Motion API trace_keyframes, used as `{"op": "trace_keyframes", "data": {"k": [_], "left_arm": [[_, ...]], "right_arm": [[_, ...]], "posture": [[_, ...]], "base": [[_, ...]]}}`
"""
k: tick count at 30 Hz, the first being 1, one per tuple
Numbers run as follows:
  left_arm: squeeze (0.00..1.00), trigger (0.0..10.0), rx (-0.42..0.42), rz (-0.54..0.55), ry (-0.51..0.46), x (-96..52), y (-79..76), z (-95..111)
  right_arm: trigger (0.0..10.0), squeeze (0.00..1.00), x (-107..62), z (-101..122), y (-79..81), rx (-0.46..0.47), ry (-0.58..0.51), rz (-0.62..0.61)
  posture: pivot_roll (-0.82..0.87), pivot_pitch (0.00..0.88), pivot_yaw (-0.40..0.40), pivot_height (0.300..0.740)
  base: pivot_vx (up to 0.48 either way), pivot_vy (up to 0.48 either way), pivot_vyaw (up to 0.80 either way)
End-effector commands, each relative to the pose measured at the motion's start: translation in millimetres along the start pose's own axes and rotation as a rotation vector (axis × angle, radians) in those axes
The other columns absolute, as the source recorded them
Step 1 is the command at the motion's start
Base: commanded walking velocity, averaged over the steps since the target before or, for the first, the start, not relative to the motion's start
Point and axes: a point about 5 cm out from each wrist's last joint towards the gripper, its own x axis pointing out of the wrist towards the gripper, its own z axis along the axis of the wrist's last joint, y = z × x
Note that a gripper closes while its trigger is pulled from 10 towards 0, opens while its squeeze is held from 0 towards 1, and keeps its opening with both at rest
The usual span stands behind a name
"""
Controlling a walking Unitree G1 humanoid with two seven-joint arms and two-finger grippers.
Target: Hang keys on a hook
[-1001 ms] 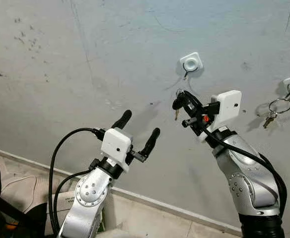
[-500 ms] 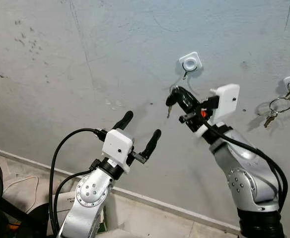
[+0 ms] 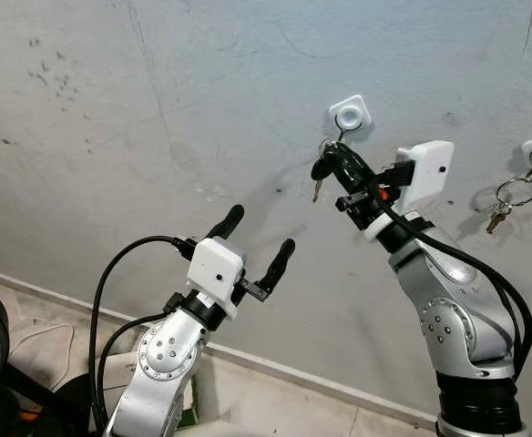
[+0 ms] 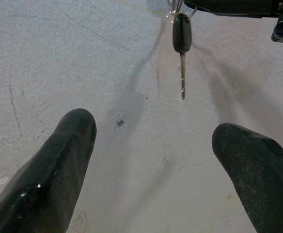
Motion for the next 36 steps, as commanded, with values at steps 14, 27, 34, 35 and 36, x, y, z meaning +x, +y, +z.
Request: {"op": "trace_keyframes", "data": {"k": [14, 27, 34, 35, 36], "left_arm": [[0.0, 10.0, 0.01, -0.023, 0.009, -1.4, -2.2, 2], [0.0, 10.0, 0.009, -0.028, 0.012, -1.2, -3.2, 2], [0.0, 10.0, 0.012, -0.027, 0.013, -0.3, -3.2, 1], [0.0, 10.0, 0.012, -0.026, 0.013, -0.1, -3.1, 1], [0.0, 10.0, 0.012, -0.026, 0.013, 0.4, -3.2, 1]], "right_arm": [[10.0, 0.0, -0.1, -7, -3.6, 0.04, 0.006, -0.044], [10.0, 0.0, 1.0, -14, -3.1, 0.064, 0.021, -0.081], [10.0, 0.0, 1.4, -12, 0.6, 0.089, 0.022, -0.035], [10.0, 0.0, 0.8, -12, 1.4, 0.094, 0.024, -0.021], [10.0, 0.0, -0.9, -12, 1.7, 0.101, 0.028, -0.003]], "posture": [[0.04, 0.0, 0.052, 0.74], [0.04, 0.0, 0.052, 0.74], [0.04, 0.0, 0.051, 0.74], [0.04, 0.0, 0.051, 0.74], [0.04, 0.0, 0.049, 0.74]], "base": [[0.0, 0.0, 0.0], [0.0, 0.0, 0.0], [0.0, 0.0, 0.0], [0.0, 0.0, 0.0], [0.0, 0.0, 0.0]]}}
